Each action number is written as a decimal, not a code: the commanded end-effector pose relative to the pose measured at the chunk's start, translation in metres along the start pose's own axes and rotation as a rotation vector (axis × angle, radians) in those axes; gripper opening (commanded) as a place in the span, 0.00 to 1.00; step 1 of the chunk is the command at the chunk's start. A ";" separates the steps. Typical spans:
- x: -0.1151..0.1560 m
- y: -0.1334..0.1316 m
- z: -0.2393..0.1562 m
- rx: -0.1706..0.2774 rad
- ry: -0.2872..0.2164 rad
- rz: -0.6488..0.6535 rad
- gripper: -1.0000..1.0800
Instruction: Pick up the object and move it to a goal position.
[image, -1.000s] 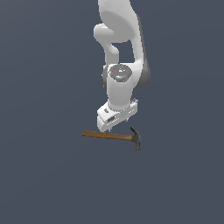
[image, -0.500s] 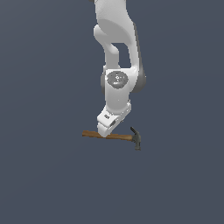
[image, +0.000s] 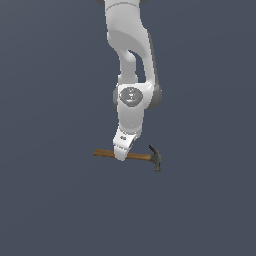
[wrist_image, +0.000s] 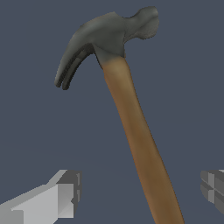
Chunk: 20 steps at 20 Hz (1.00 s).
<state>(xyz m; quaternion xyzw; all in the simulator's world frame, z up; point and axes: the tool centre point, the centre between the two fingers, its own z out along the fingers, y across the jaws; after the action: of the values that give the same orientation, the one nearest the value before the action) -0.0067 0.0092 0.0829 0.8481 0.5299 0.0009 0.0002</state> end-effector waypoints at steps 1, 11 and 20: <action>-0.002 0.000 0.005 0.000 -0.001 -0.057 0.96; -0.007 -0.001 0.015 0.001 -0.001 -0.182 0.96; -0.007 -0.002 0.021 0.002 -0.001 -0.189 0.96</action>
<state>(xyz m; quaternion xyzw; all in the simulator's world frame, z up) -0.0109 0.0035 0.0645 0.7945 0.6073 0.0002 0.0002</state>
